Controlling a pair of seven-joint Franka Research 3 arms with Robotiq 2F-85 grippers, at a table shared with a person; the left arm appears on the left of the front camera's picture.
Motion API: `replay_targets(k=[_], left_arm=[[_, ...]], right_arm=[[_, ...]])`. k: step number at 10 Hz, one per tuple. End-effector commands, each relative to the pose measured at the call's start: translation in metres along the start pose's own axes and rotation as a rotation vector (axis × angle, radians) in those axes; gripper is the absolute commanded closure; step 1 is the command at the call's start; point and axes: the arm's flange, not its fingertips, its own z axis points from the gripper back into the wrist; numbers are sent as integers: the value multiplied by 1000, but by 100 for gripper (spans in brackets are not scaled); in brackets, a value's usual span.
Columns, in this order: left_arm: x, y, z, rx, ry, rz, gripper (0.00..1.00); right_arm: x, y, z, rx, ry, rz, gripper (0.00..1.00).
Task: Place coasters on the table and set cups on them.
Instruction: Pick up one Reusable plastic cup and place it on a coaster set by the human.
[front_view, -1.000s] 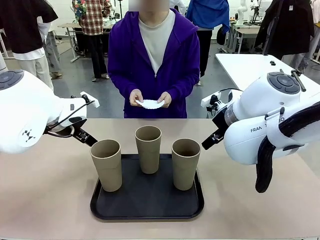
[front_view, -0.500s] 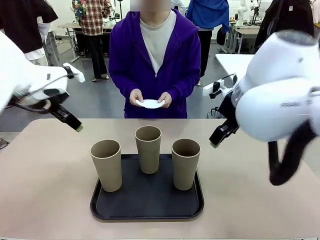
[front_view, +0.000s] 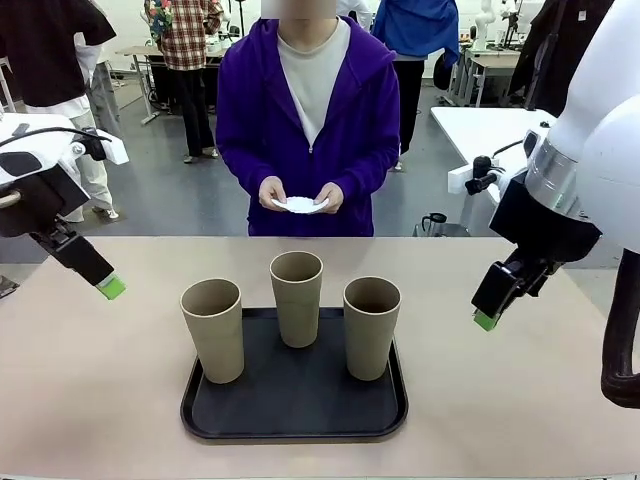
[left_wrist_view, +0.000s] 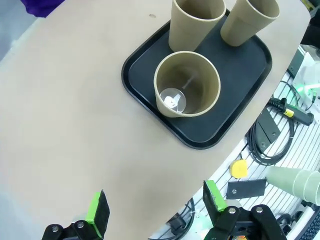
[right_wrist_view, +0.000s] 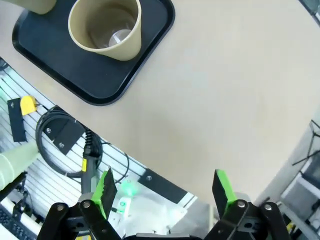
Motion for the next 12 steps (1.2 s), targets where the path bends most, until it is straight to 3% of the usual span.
replay_targets(k=[1, 3, 5, 6, 7, 8, 10, 12], left_arm=[[6, 4, -3, 43, -15, -19, 0], [1, 0, 0, 10, -3, -2, 0], [-10, 50, 17, -411, -228, 254, 0], [-27, 72, 23, -673, -337, 367, 0], [-38, 98, 24, -842, -409, 450, 0], [-50, 124, 24, -975, -458, 531, 0], [-94, 165, 9, -1157, -537, 707, 0], [-130, 198, -2, -1222, -520, 781, 0]], right_arm=[[11, -2, -6, -15, -26, 8, 0], [2, 0, -1, -3, -7, 1, 0], [-24, -56, 6, 659, -305, -327, 0], [-56, -83, 13, 912, -460, -441, 0], [-80, -113, 13, 1074, -556, -534, 0], [-100, -141, 4, 1191, -619, -611, 0], [-127, -181, -28, 1345, -646, -735, 0], [-148, -206, -57, 1445, -667, -740, 0]])
